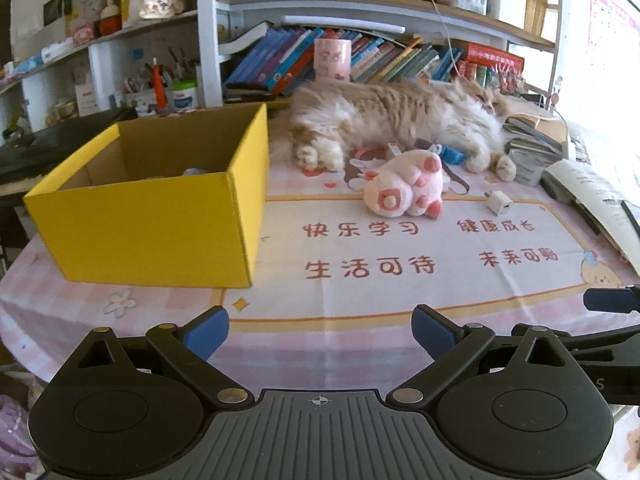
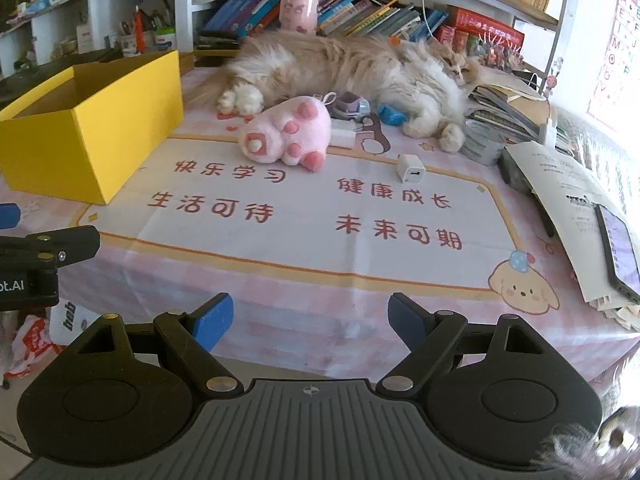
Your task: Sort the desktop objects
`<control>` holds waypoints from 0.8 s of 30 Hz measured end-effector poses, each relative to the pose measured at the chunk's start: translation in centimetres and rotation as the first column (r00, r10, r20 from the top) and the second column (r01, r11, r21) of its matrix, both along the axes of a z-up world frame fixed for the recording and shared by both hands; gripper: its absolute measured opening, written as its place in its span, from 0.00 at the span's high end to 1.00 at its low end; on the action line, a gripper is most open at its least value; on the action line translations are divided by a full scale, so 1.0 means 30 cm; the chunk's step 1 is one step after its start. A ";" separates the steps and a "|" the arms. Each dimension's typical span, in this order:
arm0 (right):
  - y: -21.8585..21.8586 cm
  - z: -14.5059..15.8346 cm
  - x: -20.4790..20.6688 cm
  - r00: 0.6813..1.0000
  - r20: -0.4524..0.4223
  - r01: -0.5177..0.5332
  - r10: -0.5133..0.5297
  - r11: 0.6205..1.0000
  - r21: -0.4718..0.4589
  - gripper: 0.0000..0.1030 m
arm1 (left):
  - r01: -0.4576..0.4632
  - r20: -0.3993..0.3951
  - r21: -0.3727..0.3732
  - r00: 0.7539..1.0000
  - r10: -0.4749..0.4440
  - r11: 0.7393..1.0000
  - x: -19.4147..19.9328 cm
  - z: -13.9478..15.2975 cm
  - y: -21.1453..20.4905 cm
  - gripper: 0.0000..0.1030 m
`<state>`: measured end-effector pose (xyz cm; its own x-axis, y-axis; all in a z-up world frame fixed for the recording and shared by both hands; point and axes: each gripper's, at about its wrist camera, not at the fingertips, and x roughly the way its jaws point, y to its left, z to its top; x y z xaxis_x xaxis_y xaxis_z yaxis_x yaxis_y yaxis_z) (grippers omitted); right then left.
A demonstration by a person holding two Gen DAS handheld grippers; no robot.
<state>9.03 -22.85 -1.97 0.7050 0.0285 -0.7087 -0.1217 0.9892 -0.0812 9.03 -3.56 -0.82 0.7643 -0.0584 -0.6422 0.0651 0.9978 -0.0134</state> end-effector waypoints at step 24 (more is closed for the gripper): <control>-0.179 -0.001 0.283 1.000 -0.012 -0.015 0.015 0.999 -0.036 0.19 | 0.005 -0.021 -0.030 1.000 -0.005 1.000 0.264 -0.019 -0.185 0.03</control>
<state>17.52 -28.22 -2.01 0.6963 0.0131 -0.7176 -0.1378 0.9837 -0.1157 16.95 -9.11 -1.38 0.7503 -0.0815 -0.6560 0.0693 0.9966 -0.0446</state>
